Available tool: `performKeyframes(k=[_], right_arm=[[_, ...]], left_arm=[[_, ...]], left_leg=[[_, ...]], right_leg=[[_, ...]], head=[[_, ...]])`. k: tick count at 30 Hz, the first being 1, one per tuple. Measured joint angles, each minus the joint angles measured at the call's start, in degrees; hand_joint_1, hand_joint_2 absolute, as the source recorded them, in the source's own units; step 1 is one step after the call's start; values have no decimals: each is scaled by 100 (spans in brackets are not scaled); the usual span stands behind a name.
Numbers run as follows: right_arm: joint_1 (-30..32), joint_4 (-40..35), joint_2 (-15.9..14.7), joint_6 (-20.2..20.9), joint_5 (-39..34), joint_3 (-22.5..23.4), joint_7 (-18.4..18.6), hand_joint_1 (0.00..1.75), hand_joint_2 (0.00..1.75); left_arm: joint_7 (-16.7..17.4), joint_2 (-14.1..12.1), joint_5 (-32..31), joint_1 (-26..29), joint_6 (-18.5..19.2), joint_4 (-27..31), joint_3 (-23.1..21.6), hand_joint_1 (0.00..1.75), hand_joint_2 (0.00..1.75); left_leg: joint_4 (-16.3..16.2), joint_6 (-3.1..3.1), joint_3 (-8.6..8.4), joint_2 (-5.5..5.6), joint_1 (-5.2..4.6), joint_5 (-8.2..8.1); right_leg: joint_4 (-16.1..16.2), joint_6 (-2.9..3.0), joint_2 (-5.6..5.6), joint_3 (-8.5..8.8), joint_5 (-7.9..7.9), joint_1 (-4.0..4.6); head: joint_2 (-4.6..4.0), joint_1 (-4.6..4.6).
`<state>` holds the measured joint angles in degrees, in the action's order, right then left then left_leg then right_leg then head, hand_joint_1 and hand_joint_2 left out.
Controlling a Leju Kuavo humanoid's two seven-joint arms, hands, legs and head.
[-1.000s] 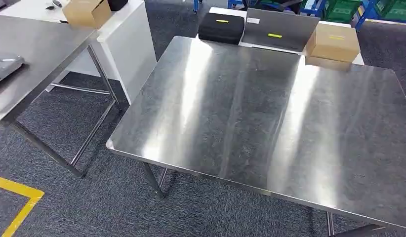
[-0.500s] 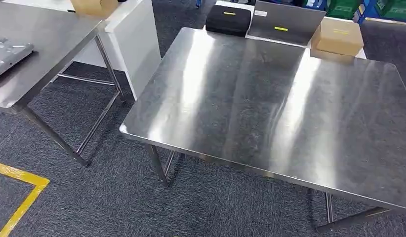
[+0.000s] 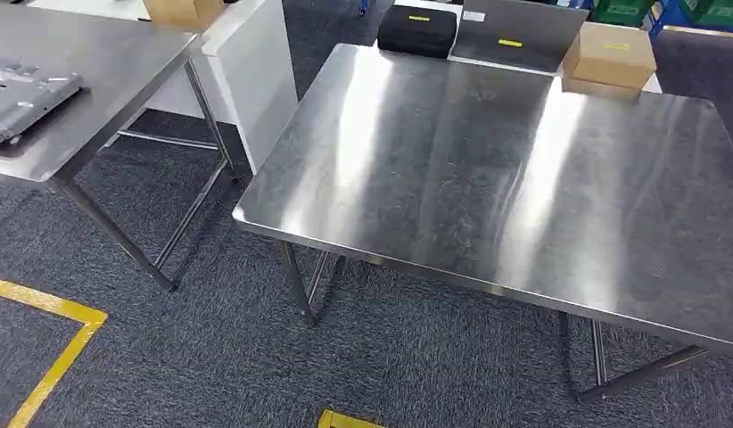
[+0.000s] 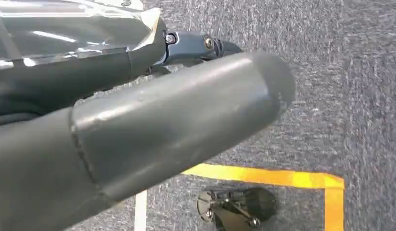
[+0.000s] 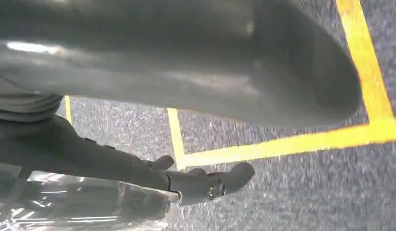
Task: Take the parts from the cabinet and place them on the table.
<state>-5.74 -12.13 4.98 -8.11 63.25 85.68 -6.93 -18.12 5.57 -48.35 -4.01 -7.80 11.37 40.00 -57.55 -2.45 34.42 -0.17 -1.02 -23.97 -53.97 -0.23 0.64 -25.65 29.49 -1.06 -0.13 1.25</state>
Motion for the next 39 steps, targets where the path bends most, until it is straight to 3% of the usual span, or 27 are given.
performKeyframes(k=[1, 3, 4, 5, 6, 7, 9, 10, 11, 13, 15, 16, 17, 19, 20, 21, 23, 25, 26, 29, 30, 31, 32, 34, 36, 37, 39], right_arm=[[-2, 0, -4, -16, 4, -2, 0, 0, 0], [16, -2, -4, -33, 11, -4, 0, 0, 0], [22, 0, -4, -33, 13, -4, 0, 0, 0], [26, -2, -4, -33, 13, -4, 0, 0, 0], [29, -2, -4, -33, 13, -4, 0, 0, 0], [29, 0, -2, -33, 13, -4, 0, 0, 0], [22, -2, 4, -31, 20, -9, 0, 0, 0], [17, -2, -2, -31, 24, -11, 0, 0, 0], [18, -2, -7, -33, 28, -15, 0, 0, 0], [7, -2, -7, -31, 37, -28, 2, 0, 0], [15, -2, -7, -33, 59, -33, 2, 0, 0], [15, -2, -24, -37, 68, -35, 7, 0, 0], [15, -2, -20, -40, 68, -37, 9, 0, 0], [15, -2, -13, -42, 103, -50, 17, 0, 0], [21, 0, -15, -48, 107, -66, 17, 0, 0], [28, 0, -20, -51, 116, -81, 17, 0, 0], [24, 0, -37, -53, 120, -98, 17, 0, 0], [14, -2, -48, -53, 136, -127, 17, 0, 0], [-3, 0, -48, -53, 138, -136, 17, 0, 0], [17, -2, -51, -51, 155, -157, 17, 0, 0], [23, -2, -50, -51, 162, -166, 17, 0, 0], [12, 0, -50, -51, 166, -173, 17, 0, 0], [6, -2, -50, -50, 168, -177, 17, 0, 0], [20, 0, -53, -55, 160, -177, 20, 0, 0], [21, 0, -50, -61, 136, -177, 33, 0, 0], [23, 0, -48, -64, 129, -177, 33, 0, 0], [25, 0, -44, -72, 112, -177, 33, 0, 0]], left_arm=[[-11, 2, 2, 4, 0, 0, 2, 0, 0], [-13, 9, 0, 6, 0, 0, 2, 0, 0], [-15, 9, 0, 6, 0, 0, 0, 0, 0], [-15, 9, 2, 7, 0, 0, 2, 0, 0], [-15, 7, 0, 8, 0, 0, 0, 0, 0], [-15, 4, 2, 8, 0, 0, 2, 0, 0], [-31, -2, 2, 4, 0, 0, 2, 0, 0], [-44, 2, 2, -2, 0, 0, 2, 0, 0], [-48, 2, 2, -10, 0, 0, 2, 0, 0], [-61, 4, 4, -2, 0, 0, 2, 0, 0], [-61, 9, 17, 0, 6, 0, 2, 0, 0], [-68, 22, 20, -8, 11, 0, 2, 0, 0], [-75, 20, 20, -7, 15, 0, 2, 0, 0], [-83, 11, 20, -4, 15, 0, 6, 0, 0], [-94, 9, 20, -3, 15, 0, 6, 0, 0], [-99, 11, 20, -3, 15, 0, 6, 0, 0], [-107, 13, 17, 7, 9, 0, 6, 0, 0], [-118, 18, 17, 4, -2, 0, 6, 0, 0], [-129, 18, 20, 2, -4, 0, 6, 0, 0], [-166, 13, 20, 4, -15, 0, 9, 0, 0], [-166, 11, 20, 14, -17, 0, 11, 0, 0], [-173, 0, 20, 19, -20, 0, 13, 0, 0], [-177, 4, 20, 24, -20, 0, 13, 0, 0], [-184, 4, 4, 20, -20, 0, 11, 0, 0], [-184, -2, -4, 19, -20, 0, 11, 0, 0], [-184, -6, -13, 19, -17, 0, 11, 0, 0], [-184, -11, -18, 18, -17, 0, 13, 0, 0]], left_leg=[[-145, 53, 62, 25, 13, -203], [-923, 145, 311, 35, 85, -873], [-1363, 195, 436, 34, 121, -1101], [-1659, 238, 489, 33, 161, -1172], [-1692, 269, 432, 32, 201, -1105], [-1491, 297, 265, 30, 240, -955], [-529, 361, -361, 21, 316, -566], [-112, 384, -608, 21, 353, -534], [-10, 357, -654, 49, 290, -540], [-19, 276, -561, 56, 262, -554], [41, 107, -485, 49, 243, -451], [55, 35, -474, 30, 226, -400], [55, -20, -416, 31, 230, -366], [54, -83, -308, 20, 200, -297], [53, -89, -253, 17, 188, -258], [53, -87, -214, 18, 178, -224], [49, -62, -138, 20, 175, -152], [44, -13, -89, 27, 177, -80], [32, 28, -77, 26, 139, -53], [50, 139, -63, 25, 166, 31], [56, 186, -46, 31, 174, 75], [-19, 203, 14, 38, 206, -20], [-215, 221, 80, 34, 203, -275], [-1108, 260, 370, 34, 219, -924], [-1715, 281, 516, 34, 219, -1206], [-1704, 272, 445, 34, 218, -1162], [-1019, 230, -33, 33, 215, -815]], right_leg=[[-2, 44, 4, -43, -34, 22], [-3, 119, 22, -120, -101, 32], [-9, 114, 26, -159, -134, 34], [-14, 86, 27, -191, -154, 33], [-23, 78, 28, -220, -176, 22], [-43, 62, 29, -245, -188, 9], [-105, 29, 27, -246, -204, -25], [-151, 1, 26, -286, -200, -10], [-209, -54, 25, -414, -203, 14], [-221, -135, 21, -410, -256, 32], [-230, -247, 16, -462, -297, 65], [-358, -229, -2, -561, -160, -5], [-644, -169, -10, -690, 68, 18], [-1565, -110, -15, -1065, 504, -8], [-1926, -122, -21, -1184, 628, -5], [-2027, -159, -26, -1185, 638, 0], [-1457, -261, -26, -789, 422, -3], [-294, -323, -26, -68, 109, -18], [-94, -265, -44, -36, 135, 19], [-135, -135, -58, -105, 34, 75], [-117, -75, -54, -135, -24, 66], [-108, -14, -43, -152, -84, -30], [-109, 27, -36, -188, -120, -8], [-117, 99, -12, -261, -199, 26], [-141, 93, -8, -361, -264, 57], [-161, 92, -10, -419, -290, 69], [-217, 77, -11, -503, -315, 76]], head=[[0, 26], [0, 46], [0, 55], [0, 50], [0, 55], [0, 55], [0, 55], [0, 61], [0, 68], [0, 59], [0, 50], [0, 48], [0, 11], [0, 4], [0, 2], [0, -2], [0, -2], [0, -4], [0, 2], [0, 15], [0, 9], [0, 7], [0, 22], [0, 33], [0, 35], [0, 42], [0, 42]])
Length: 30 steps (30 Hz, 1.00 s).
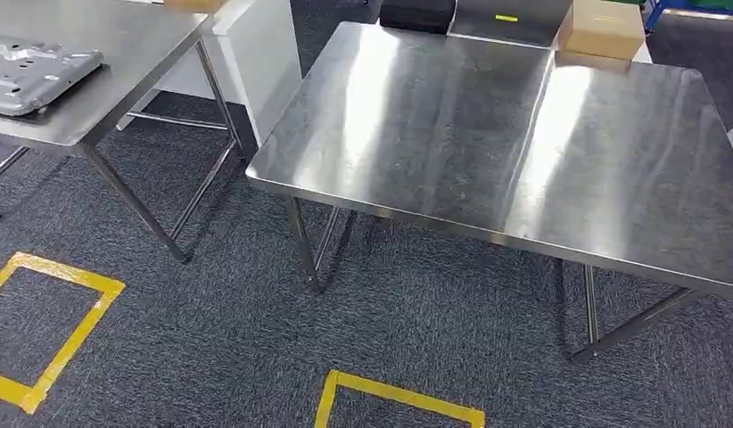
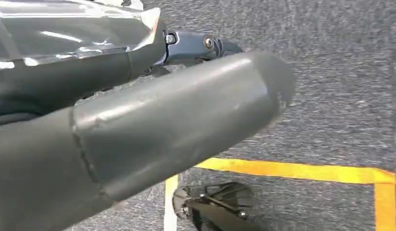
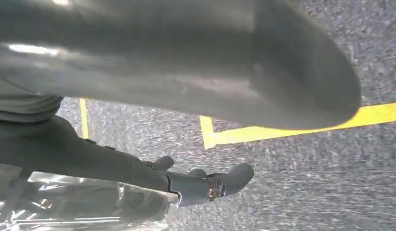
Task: Take the parts from the cabinet and place them on the table.
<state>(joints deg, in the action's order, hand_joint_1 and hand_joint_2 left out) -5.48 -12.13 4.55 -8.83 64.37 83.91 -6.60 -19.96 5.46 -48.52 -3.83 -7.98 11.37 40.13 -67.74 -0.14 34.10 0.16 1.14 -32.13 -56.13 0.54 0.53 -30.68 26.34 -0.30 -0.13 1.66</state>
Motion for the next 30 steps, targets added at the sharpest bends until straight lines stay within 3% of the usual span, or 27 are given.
performKeyframes(k=[1, 2, 3, 6, 7, 8, 9, 11, 12, 13, 14, 15, 16, 17, 18, 19, 21, 22, 23, 24, 26, 27, 28, 29, 30], right_arm=[[-1, -2, 2, -5, -5, 0, 2, 0, 0], [0, 0, 13, -11, -9, 0, 2, 0, 0], [-5, 0, 24, -15, -9, 0, 0, 0, 0], [-10, 0, 35, -20, 17, -2, 0, 0, 0], [8, 0, 28, -22, 37, -2, 0, 0, 0], [6, 0, 22, -22, 57, -4, 0, 0, 0], [8, 0, 24, -22, 61, -11, 0, 0, 0], [7, 0, 26, 17, 89, -28, 2, 0, 0], [12, 0, 20, 37, 94, -39, 11, 0, 0], [22, 0, 15, 63, 94, -50, 20, 0, 0], [26, 0, 2, 65, 92, -55, 20, 0, 0], [23, 0, -4, 65, 85, -59, 22, 0, 0], [20, 0, -11, 68, 70, -61, 22, 0, 0], [17, 0, -7, 72, 57, -65, 24, 0, 0], [12, 0, 7, 74, 52, -68, 24, 0, 0], [27, 2, 2, 85, 52, -72, 24, 0, 0], [49, 2, 11, 133, 57, -85, 24, 0, 0], [54, 2, 13, 149, 59, -90, 24, 0, 0], [48, 2, 18, 172, 61, -92, 26, 0, 0], [50, 2, 17, 177, 63, -94, 26, 0, 0], [60, 2, 11, 181, 94, -98, 26, 0, 0], [63, 2, 13, 194, 96, -101, 26, 0, 0], [68, 2, 13, 199, 105, -101, 28, 0, 0], [74, 2, 13, 208, 116, -103, 39, 0, 0], [84, 2, 13, 214, 133, -107, 42, 0, 0]], left_arm=[[0, -2, 0, -5, 0, 0, 0, 0, 0], [0, -13, 0, -19, 0, 0, 0, 0, 0], [0, -17, 0, -27, 0, 0, -2, 0, 0], [2, -22, 2, 0, 0, 0, 2, 0, 0], [9, -11, 9, -1, 0, -2, 5, 0, 0], [11, -4, 11, -14, 0, -2, 9, 0, 0], [15, -4, 24, -14, 0, -2, 11, 0, 0], [17, -4, 46, -6, -2, -2, 33, 0, 0], [17, -4, 46, -3, -2, -2, 44, 0, 0], [17, -4, 44, -2, -2, -2, 48, 0, 0], [17, 6, 42, 0, -2, -2, 50, 0, 0], [15, 15, 33, 2, -2, -2, 50, 0, 0], [13, 22, 20, 5, -2, -2, 53, 0, 0], [4, 18, 4, 5, -2, -2, 53, 0, 0], [-4, 11, -7, 2, -2, -2, 55, 0, 0], [-9, 13, -15, -1, -2, -2, 55, 0, 0], [-15, 4, -35, 2, 0, -2, 57, 0, 0], [-15, -2, -44, 10, 0, -2, 59, 0, 0], [-15, -7, -48, 10, 0, -2, 66, 0, 0], [-13, -2, -52, 12, 0, -2, 70, 0, 0], [-13, 0, -63, 11, 2, -2, 72, 0, 0], [-11, -9, -63, 15, 2, -2, 72, 0, 0], [-9, -11, -63, 20, 2, -2, 72, 0, 0], [0, -11, -63, 22, 2, -2, 74, 0, 0], [2, -11, -61, 23, 2, -2, 75, 0, 0]], left_leg=[[560, -40, -355, 1, -2, 201], [998, -91, -601, 3, -11, 198], [1067, -113, -618, 2, -43, 220], [1052, -211, -561, 1, -102, 281], [1135, -273, -551, -9, -59, 377], [1173, -287, -521, -33, -55, 442], [1175, -335, -463, -34, -48, 475], [1171, -342, -353, -40, -56, 543], [1168, -332, -292, -42, -58, 582], [1165, -320, -230, -44, -55, 627], [1162, -302, -177, -43, -50, 668], [1157, -276, -135, -42, -42, 697], [1143, -243, -100, -38, -29, 722], [1117, -211, -81, -36, -34, 741], [1084, -167, -23, -35, -60, 760], [1084, -117, -28, -35, -70, 805], [1066, -75, -20, -25, -65, 836], [1044, -56, -9, -25, -42, 833], [965, -33, 44, -16, -13, 700], [723, -16, 122, -20, -12, 427], [-197, 21, 435, -19, -6, -171], [-555, 26, 543, -19, -6, -306], [-727, 20, 565, -19, -7, -315], [-661, -6, 477, -18, -8, -219], [-334, -48, 251, -18, -12, -4]], right_leg=[[-26, -8, -2, -22, -5, 3], [-40, -30, 0, -36, -19, 4], [-72, -60, 4, -67, -36, 70], [-34, -192, 6, -97, -126, 9], [-50, -230, 5, -145, -128, 67], [-167, -224, -11, -232, 1, 15], [-451, -178, -23, -339, 241, 17], [-1339, -132, -31, -666, 728, -20], [-1684, -152, -31, -762, 857, -32], [-1809, -217, -31, -741, 848, -49], [-1639, -296, -31, -579, 732, -68], [-1272, -373, -30, -322, 568, -91], [-727, -441, -30, 33, 406, -125], [-188, -472, -29, 388, 358, -163], [105, -447, -58, 595, 425, -106], [66, -397, -83, 503, 406, -66], [45, -375, -81, 422, 415, -65], [59, -314, -73, 412, 386, -112], [62, -237, -56, 402, 355, -127], [62, -151, -51, 371, 325, -116], [55, -43, -33, 315, 270, -61], [49, -13, -29, 290, 247, -34], [38, 7, -28, 260, 214, -11], [27, 1, -29, 226, 203, 10], [14, 11, -30, 201, 193, 28]], head=[[0, 4], [0, -2], [0, -13], [0, -7], [0, -7], [0, -18], [0, -26], [0, -42], [0, -39], [0, -48], [0, -46], [0, -53], [0, -46], [0, -61], [0, -74], [0, -44], [0, -35], [0, -39], [0, -33], [0, -22], [0, -24], [0, -26], [0, -24], [0, -24], [0, -24]])
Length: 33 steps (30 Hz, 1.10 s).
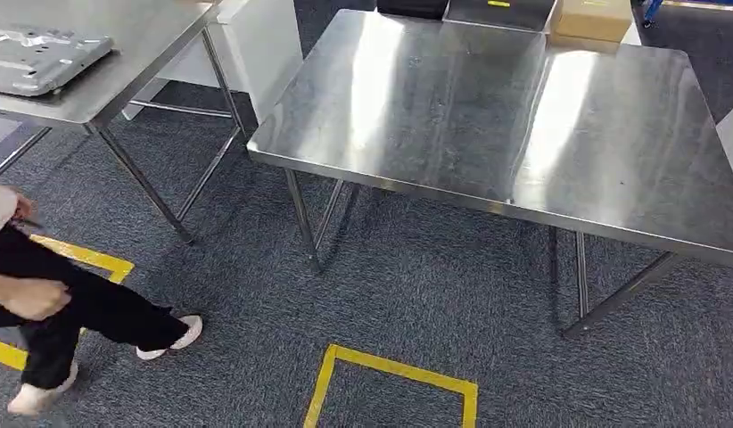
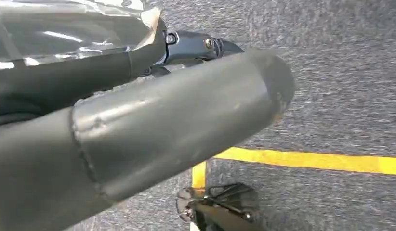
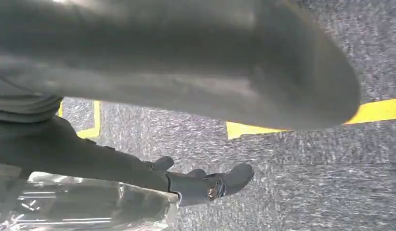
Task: Take the parts from the cabinet and place them on the table.
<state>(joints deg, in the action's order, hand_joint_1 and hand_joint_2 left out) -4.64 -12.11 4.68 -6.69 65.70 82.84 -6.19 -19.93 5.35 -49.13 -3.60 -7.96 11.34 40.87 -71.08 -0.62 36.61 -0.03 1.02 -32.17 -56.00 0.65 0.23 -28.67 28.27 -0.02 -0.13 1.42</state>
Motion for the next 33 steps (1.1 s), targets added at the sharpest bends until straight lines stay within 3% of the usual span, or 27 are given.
performKeyframes(k=[2, 3, 6, 7, 8, 9, 11, 12, 13, 14, 15, 17, 18, 19, 20, 22, 23, 24, 25, 27, 28, 29, 30, 32, 33], right_arm=[[10, 0, 7, 11, 29, -24, 4, 0, 0], [8, 7, 31, 13, 35, -37, 4, 0, 0], [0, 7, 31, 116, 55, -48, -15, 0, 0], [-2, 7, 31, 162, 53, -55, -26, 0, 0], [0, 7, 4, 181, 63, -63, -39, 0, 0], [7, 9, 15, 223, 83, -76, -55, 0, 0], [7, 9, 9, 247, 121, -111, -83, 0, 0], [12, 9, -9, 282, 138, -136, -103, 0, 0], [24, 9, -11, 315, 164, -151, -107, 0, 0], [39, 9, -20, 341, 193, -166, -109, 0, 0], [44, 9, -28, 352, 208, -184, -111, 0, 0], [38, 9, -37, 356, 236, -221, -111, 0, 0], [35, 11, -31, 363, 247, -243, -111, 0, 0], [33, 11, -31, 372, 263, -258, -111, 0, 0], [41, 13, -33, 372, 273, -277, -105, 0, 0], [36, 13, -46, 374, 289, -302, -103, 0, 0], [27, 13, -50, 376, 291, -315, -103, 0, 0], [18, 13, -50, 394, 298, -321, -103, 0, 0], [18, 11, -57, 411, 300, -323, -103, 0, 0], [18, 11, -66, 437, 300, -323, -103, 0, 0], [19, 13, -66, 446, 302, -323, -103, 0, 0], [21, 13, -66, 448, 302, -323, -103, 0, 0], [23, 13, -66, 452, 300, -326, -100, 0, 0], [19, 13, -66, 455, 293, -326, -92, 0, 0], [16, 13, -66, 455, 287, -326, -92, 0, 0]], left_arm=[[0, -4, 4, -2, -2, 0, 7, 0, 0], [2, -24, 11, -8, -2, 0, 11, 0, 0], [-35, -26, 13, 4, -4, 0, 13, 0, 0], [-55, -28, 11, 1, -11, 0, 13, 0, 0], [-68, -7, 9, -2, -13, 0, 13, 0, 0], [-81, -11, 9, -6, -26, 0, 15, 0, 0], [-83, -11, 9, -6, -31, 0, 15, 0, 0], [-85, -7, 9, 3, -31, 0, 17, 0, 0], [-85, -7, 0, 4, -37, 0, 17, 0, 0], [-85, -4, 0, 10, -37, 0, 17, 0, 0], [-85, 0, 0, 12, -37, 0, 17, 0, 0], [-85, 7, -9, 5, -37, 0, 17, 0, 0], [-79, -2, -9, -3, -37, 0, 18, 0, 0], [-63, -2, -13, -25, -37, 0, 17, 0, 0], [-59, -4, -15, -30, -42, 0, 17, 0, 0], [-44, -4, -15, -9, -48, 0, 20, 0, 0], [-31, 0, -15, -3, -50, -2, 22, 0, 0], [-26, 0, -18, -7, -52, -2, 22, 0, 0], [-24, 2, -22, -19, -55, -2, 22, 0, 0], [-22, -4, -22, -24, -55, 0, 22, 0, 0], [-15, -4, -22, -16, -55, -2, 24, 0, 0], [-15, -4, -22, -8, -55, -2, 24, 0, 0], [-15, -2, -24, -5, -55, -2, 24, 0, 0], [-29, -7, -53, -11, -61, -2, 24, 0, 0], [-37, -9, -70, -22, -66, -2, 22, 0, 0]], left_leg=[[1000, -137, -602, 16, -44, 407], [1228, -205, -752, 16, -71, 320], [1356, -216, -754, 9, -133, 358], [1467, -233, -770, 6, -129, 377], [1567, -239, -804, -36, -45, 457], [1615, -254, -799, -24, -61, 495], [1613, -282, -728, -37, -62, 534], [1612, -272, -702, -43, -62, 551], [1608, -259, -678, -40, -51, 568], [1605, -235, -665, -24, -40, 586], [1597, -218, -659, -5, -23, 596], [1514, -157, -620, 39, 21, 591], [1434, -99, -552, 57, -14, 566], [1363, -57, -495, 85, -18, 550], [1371, -13, -469, 107, -22, 581], [1378, 48, -445, 155, 11, 623], [1330, 72, -415, 134, 47, 580], [1183, 84, -354, 77, 49, 434], [832, 92, -207, 49, 48, 180], [-80, 112, 188, 47, 49, -266], [-387, 114, 321, 47, 49, -358], [-441, 105, 329, 46, 49, -321], [-194, 83, 179, 39, 48, -143], [760, 31, -387, -56, 45, 301], [1183, -1, -634, -238, 36, 386]], right_leg=[[-17, -6, -3, -4, -4, 25], [-18, -23, -1, -22, -14, 47], [-17, -113, 6, -60, -70, 12], [-12, -145, 9, -72, -89, 37], [-84, -156, 19, -136, -25, 51], [-234, -172, -5, -224, 86, 34], [-1068, -131, -9, -601, 500, -10], [-1515, -144, -10, -799, 657, -40], [-1771, -193, -9, -897, 699, -61], [-1708, -266, -8, -841, 629, -99], [-1410, -357, -8, -665, 480, -141], [-380, -538, -48, -114, 95, -234], [-57, -560, -178, 10, 94, -268], [-53, -454, -219, -3, 90, -185], [-89, -393, -183, -36, 86, -190], [-117, -332, -143, -41, 63, -169], [-102, -261, -116, -41, 22, -246], [-102, -243, -95, -50, 11, -226], [-102, -165, -55, -63, -3, -208], [-103, -139, 16, -103, -15, -162], [-104, -120, 50, -120, -27, -142], [-104, -120, 83, -128, -27, -131], [-105, -121, 119, -130, -28, -123], [-105, -126, 201, -105, -28, -121], [-105, -128, 229, -84, -28, -105]], head=[[0, -2], [0, -13], [0, -2], [0, -4], [0, 2], [0, -17], [0, -35], [0, -31], [0, -39], [0, -33], [0, -35], [0, -37], [0, -65], [0, -57], [0, -26], [0, -26], [0, -24], [0, -22], [0, -19], [0, -24], [0, -24], [0, -24], [0, -24], [0, -24], [0, -20]])
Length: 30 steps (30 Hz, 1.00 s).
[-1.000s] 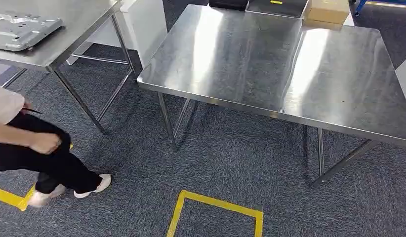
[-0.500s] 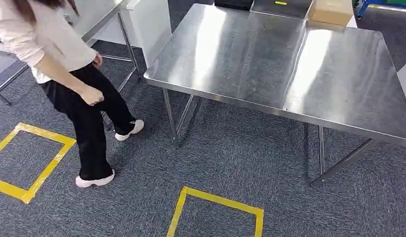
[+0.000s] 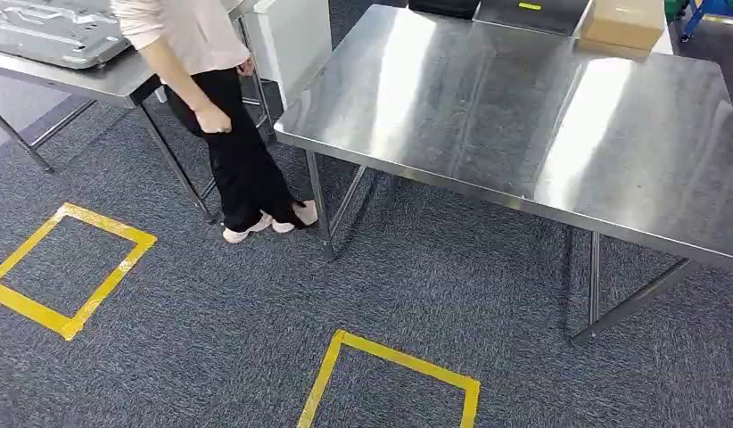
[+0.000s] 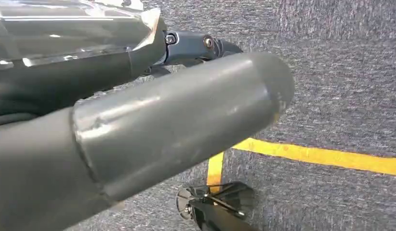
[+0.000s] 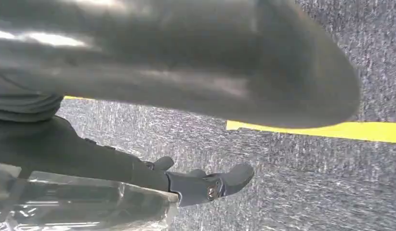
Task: Take the parts from the cabinet and place them on the table.
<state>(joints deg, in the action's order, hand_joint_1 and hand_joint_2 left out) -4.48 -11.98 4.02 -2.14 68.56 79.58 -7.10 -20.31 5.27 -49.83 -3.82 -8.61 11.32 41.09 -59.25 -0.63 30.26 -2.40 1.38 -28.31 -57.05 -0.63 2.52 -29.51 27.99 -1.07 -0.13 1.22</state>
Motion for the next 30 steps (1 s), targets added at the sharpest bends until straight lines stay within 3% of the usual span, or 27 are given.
performKeyframes(k=[1, 4, 5, 6, 7, 9, 10, 11, 12, 14, 15, 16, 19, 20, 21, 22, 23, 24, 25, 26, 27, 28, 29, 30], right_arm=[[-1, 0, -2, -6, -2, 2, 0, 0, 0], [-7, 0, 0, -15, -9, 0, 0, 0, 0], [-5, 0, 2, -17, 2, -2, 9, 0, 0], [-7, 0, -2, -22, 11, -7, 17, 0, 0], [-4, 0, 0, -28, 18, -9, 17, 0, 0], [12, 2, 11, -31, 20, -9, 20, 0, 0], [20, 2, 13, -31, 31, -11, 20, 0, 0], [29, 2, 11, -31, 37, -15, 20, 0, 0], [35, 2, 2, -31, 48, -28, 20, 0, 0], [32, 2, -4, 0, 57, -59, -24, 0, 0], [32, 2, -9, 7, 70, -72, -37, 0, 0], [36, 2, -9, 11, 74, -85, -50, 0, 0], [46, 2, -2, 26, 79, -98, -72, 0, 0], [44, 2, 8, 54, 77, -103, -74, 0, 0], [28, 2, 15, 72, 77, -107, -79, 0, 0], [28, 2, 4, 81, 79, -111, -85, 0, 0], [37, 2, 0, 94, 83, -114, -87, 0, 0], [56, 2, -2, 109, 85, -114, -87, 0, 0], [63, 2, -4, 111, 90, -116, -87, 0, 0], [64, 2, -7, 114, 98, -120, -87, 0, 0], [60, 2, -7, 116, 103, -129, -92, 0, 0], [54, 2, -7, 118, 105, -136, -96, 0, 0], [51, 2, -4, 120, 107, -140, -105, 0, 0], [48, 2, -2, 122, 114, -142, -107, 0, 0]], left_arm=[[-2, 2, -9, -19, -4, 0, 0, 0, 0], [-13, 7, -44, -19, -13, 2, 0, 0, 0], [-9, 4, -44, -18, -15, 2, 0, 0, 0], [2, 20, -44, -16, -15, 0, 0, 0, 0], [11, 22, -44, -21, -17, 0, 0, 0, 0], [22, 15, -44, -20, -35, 0, 0, 0, 0], [28, 13, -41, -19, -39, 0, 2, 0, 0], [35, 13, -41, -18, -39, 0, 2, 0, 0], [33, 18, -39, -6, -41, 0, 4, 0, 0], [17, 26, -22, 7, -57, -2, 28, 0, 0], [-2, 35, -22, 6, -57, -2, 42, 0, 0], [-22, 35, -22, -6, -61, -2, 46, 0, 0], [-39, 33, -26, 14, -68, -2, 61, 0, 0], [-37, 27, -33, 27, -68, -2, 68, 0, 0], [-26, 13, -46, 35, -64, -2, 76, 0, 0], [-20, 31, -57, 35, -55, -7, 74, 0, 0], [-13, 31, -57, 22, -55, -7, 74, 0, 0], [0, 33, -57, 11, -55, -7, 74, 0, 0], [4, 35, -57, 10, -55, -7, 74, 0, 0], [15, 37, -57, 17, -52, -9, 74, 0, 0], [22, 37, -57, 25, -48, -9, 74, 0, 0], [28, 37, -57, 24, -48, -11, 74, 0, 0], [35, 35, -59, 19, -48, -11, 74, 0, 0], [39, 35, -61, 9, -46, -11, 74, 0, 0]], left_leg=[[106, -16, -30, -161, -53, -77], [106, -83, 50, 18, -114, -21], [172, -151, 49, 74, -111, 35], [198, -194, 42, 95, -85, 84], [203, -230, 78, 149, -84, 107], [200, -283, 135, 228, -96, 143], [194, -294, 163, 292, -106, 157], [193, -290, 178, 359, -115, 174], [190, -281, 183, 424, -117, 183], [183, -254, 176, 553, -116, 199], [165, -238, 194, 605, -116, 206], [98, -202, 233, 661, -172, 192], [134, -110, 274, 800, -129, 235], [124, -79, 297, 850, -128, 251], [37, -65, 338, 760, -115, 187], [-213, -32, 453, 514, -130, -28], [-581, -1, 622, 403, -110, -254], [-1092, 32, 860, 336, -85, -497], [-1460, 55, 1035, 316, -68, -626], [-1666, 75, 1136, 299, -51, -643], [-1581, 86, 1092, 279, -32, -535], [-1227, 100, 907, 242, -7, -313], [-770, 106, 660, 183, 9, -92], [-197, 102, 337, 17, 18, 115]], right_leg=[[-15, -21, 45, -7, 0, 47], [13, -100, 159, -25, -31, 55], [4, -146, 204, -20, -20, 88], [-123, -160, 62, -107, 81, 32], [-385, -119, -83, -216, 264, 43], [-1298, -37, -175, -626, 696, 32], [-1696, -39, -190, -800, 823, 38], [-1835, -76, -203, -847, 830, 36], [-1674, -124, -210, -751, 730, 33], [-738, -231, -284, -255, 333, 29], [-201, -254, -541, 3, 160, -5], [5, -213, -683, 40, 157, 8], [-6, -117, -527, 51, 129, 44], [18, -67, -466, 84, 96, -17], [31, -36, -406, 81, 71, -57], [31, 31, -349, 70, 58, -53], [31, 49, -286, 67, 57, -38], [28, 50, -207, 62, 58, -20], [28, 51, -134, 54, 60, -13], [26, 51, -64, 50, 61, -10], [26, 50, -5, 50, 62, -11], [26, 50, 60, 54, 65, -16], [26, 48, 105, 64, 67, -22], [26, 25, 160, 80, 82, -24]], head=[[0, -2], [0, -13], [0, -15], [0, -10], [0, -22], [0, -26], [0, -35], [0, -33], [0, -31], [0, -35], [0, -37], [0, -44], [0, -13], [0, -17], [0, -15], [0, 40], [0, 59], [0, 52], [0, 52], [0, 52], [0, 57], [0, 59], [0, 52], [0, 59]])
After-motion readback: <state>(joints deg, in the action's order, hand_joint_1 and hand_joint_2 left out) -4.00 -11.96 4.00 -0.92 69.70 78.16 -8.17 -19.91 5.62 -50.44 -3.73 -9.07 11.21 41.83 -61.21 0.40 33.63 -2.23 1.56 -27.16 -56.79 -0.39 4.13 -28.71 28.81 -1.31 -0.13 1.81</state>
